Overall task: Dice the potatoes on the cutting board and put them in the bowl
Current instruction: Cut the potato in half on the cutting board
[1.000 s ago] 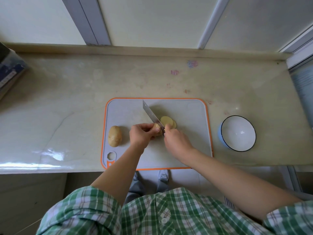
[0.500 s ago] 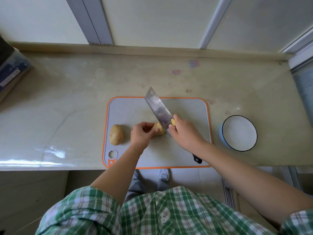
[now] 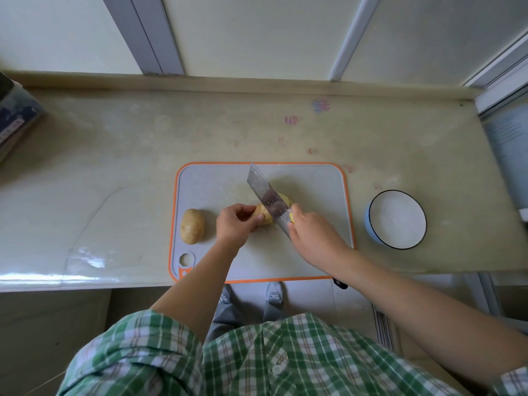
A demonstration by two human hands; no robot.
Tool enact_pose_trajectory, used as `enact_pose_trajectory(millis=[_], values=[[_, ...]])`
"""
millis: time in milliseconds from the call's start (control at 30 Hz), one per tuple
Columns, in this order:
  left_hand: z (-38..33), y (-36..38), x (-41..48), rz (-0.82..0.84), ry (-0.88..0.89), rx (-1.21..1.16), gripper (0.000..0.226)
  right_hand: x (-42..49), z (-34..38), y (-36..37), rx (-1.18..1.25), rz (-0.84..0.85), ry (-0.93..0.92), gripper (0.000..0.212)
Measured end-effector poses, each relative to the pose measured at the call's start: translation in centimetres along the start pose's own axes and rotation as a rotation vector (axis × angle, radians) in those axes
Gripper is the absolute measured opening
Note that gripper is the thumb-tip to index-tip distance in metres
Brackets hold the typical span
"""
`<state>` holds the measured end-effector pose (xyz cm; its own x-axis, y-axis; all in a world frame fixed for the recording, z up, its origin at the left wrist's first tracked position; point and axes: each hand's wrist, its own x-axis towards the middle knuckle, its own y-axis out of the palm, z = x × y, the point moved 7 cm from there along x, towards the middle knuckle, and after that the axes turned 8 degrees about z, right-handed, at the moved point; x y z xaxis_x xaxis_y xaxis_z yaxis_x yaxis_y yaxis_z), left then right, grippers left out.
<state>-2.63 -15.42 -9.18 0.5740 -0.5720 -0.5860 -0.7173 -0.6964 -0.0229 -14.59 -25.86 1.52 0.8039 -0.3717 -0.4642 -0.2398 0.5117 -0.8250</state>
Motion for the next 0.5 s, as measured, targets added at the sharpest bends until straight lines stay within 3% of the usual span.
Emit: enact_pose_trajectory(millis=[500], values=[[-0.3, -0.2, 0.0, -0.004, -0.007, -0.014, 0.019, 3.7, 0.8, 2.3, 0.066, 0.007, 0.074, 0.016]])
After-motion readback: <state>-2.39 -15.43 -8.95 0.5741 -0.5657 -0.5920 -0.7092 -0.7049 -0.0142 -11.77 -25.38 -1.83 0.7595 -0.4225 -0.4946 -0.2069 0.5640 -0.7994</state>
